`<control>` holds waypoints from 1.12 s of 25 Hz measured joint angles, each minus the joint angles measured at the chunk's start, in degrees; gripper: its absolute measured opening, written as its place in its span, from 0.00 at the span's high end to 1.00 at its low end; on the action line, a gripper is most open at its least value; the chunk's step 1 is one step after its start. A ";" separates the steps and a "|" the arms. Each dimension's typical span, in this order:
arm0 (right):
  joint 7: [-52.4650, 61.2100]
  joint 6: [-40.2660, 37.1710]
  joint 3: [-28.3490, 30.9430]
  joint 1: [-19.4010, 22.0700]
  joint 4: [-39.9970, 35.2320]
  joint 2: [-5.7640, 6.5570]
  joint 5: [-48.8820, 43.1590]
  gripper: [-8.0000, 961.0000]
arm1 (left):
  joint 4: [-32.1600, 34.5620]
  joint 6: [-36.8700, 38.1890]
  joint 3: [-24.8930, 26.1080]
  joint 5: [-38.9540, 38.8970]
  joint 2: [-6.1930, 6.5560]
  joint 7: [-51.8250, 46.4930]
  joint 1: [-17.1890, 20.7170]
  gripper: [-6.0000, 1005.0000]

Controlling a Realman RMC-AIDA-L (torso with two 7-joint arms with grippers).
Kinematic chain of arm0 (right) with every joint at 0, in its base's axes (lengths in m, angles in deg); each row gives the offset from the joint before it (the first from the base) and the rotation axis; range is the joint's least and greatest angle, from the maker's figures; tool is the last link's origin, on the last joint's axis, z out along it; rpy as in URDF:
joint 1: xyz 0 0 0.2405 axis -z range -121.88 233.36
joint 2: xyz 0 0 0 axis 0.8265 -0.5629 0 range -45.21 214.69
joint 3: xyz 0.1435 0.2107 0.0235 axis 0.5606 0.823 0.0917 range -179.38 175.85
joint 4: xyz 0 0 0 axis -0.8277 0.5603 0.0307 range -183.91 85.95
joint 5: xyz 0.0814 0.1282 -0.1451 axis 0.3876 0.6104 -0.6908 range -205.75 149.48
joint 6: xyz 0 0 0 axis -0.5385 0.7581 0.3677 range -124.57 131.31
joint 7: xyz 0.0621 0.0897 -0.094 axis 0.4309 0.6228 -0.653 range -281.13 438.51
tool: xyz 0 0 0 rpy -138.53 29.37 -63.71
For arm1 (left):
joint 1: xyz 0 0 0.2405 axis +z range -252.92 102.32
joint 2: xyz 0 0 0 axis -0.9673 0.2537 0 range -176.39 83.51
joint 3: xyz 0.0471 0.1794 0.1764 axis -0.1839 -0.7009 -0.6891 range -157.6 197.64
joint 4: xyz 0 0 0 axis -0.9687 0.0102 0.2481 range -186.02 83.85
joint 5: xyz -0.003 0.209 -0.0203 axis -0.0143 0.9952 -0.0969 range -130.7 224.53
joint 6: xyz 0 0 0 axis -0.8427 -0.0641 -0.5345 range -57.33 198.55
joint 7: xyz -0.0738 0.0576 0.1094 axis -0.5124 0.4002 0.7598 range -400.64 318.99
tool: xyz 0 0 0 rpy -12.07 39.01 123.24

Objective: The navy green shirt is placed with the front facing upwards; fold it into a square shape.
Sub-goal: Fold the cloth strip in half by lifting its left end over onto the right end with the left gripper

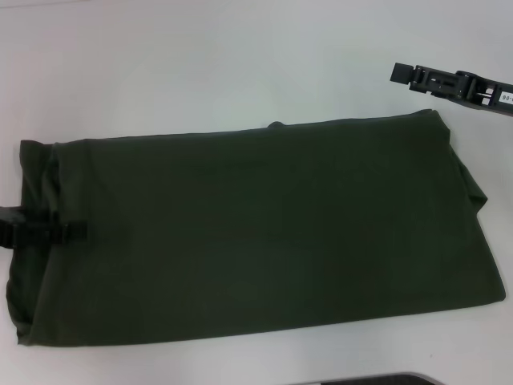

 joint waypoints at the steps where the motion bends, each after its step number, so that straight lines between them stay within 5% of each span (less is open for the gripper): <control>1: -0.01 0.02 0.00 0.00 -0.01 0.00 0.00 0.04 | -0.17 -0.08 -0.14 -0.01 -0.01 0.00 -0.03 0.14; 28: -0.04 0.49 0.00 0.00 -0.06 0.00 1.21 0.04 | -0.05 -8.51 0.31 -0.86 -0.09 0.81 0.00 0.14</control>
